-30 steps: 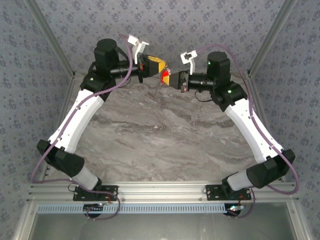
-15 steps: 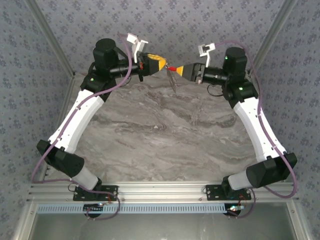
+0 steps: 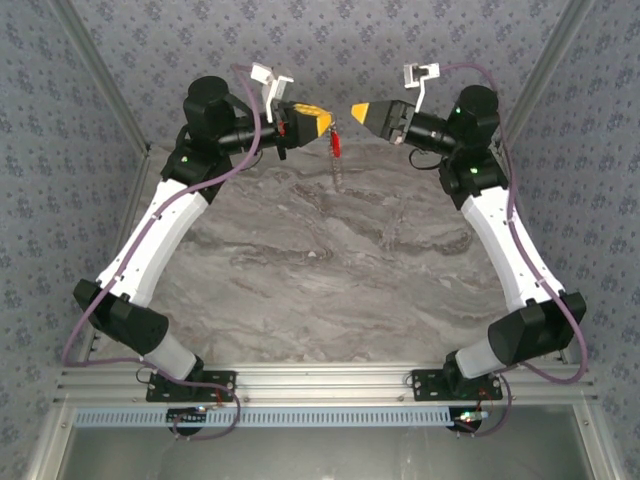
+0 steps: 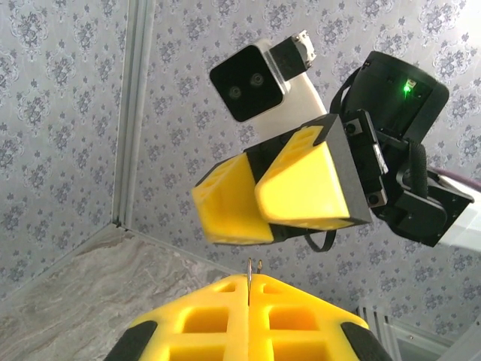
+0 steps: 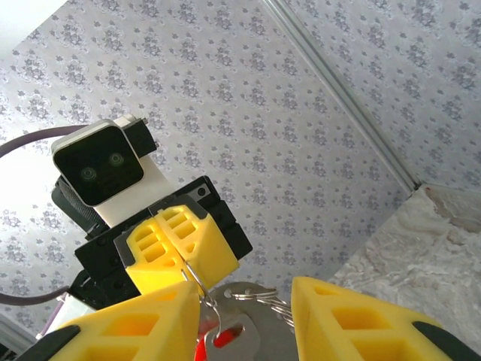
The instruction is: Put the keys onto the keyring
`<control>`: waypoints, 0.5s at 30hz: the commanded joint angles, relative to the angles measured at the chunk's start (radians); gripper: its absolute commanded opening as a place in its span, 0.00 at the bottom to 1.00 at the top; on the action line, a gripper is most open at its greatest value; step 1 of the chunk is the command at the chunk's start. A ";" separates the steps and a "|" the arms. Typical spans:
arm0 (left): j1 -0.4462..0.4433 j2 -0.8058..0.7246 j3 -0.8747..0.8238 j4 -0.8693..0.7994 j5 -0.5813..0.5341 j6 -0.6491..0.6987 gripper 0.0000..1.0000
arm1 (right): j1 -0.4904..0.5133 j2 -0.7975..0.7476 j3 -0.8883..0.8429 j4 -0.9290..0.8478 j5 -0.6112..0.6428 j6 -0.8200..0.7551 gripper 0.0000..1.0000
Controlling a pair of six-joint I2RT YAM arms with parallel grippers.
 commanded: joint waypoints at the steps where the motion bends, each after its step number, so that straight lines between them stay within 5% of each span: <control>1: 0.001 -0.025 -0.010 0.083 0.008 -0.033 0.00 | 0.026 0.013 0.038 0.070 -0.007 0.037 0.40; 15: 0.001 -0.026 -0.015 0.092 0.005 -0.046 0.00 | 0.075 0.028 0.029 0.084 -0.012 0.042 0.37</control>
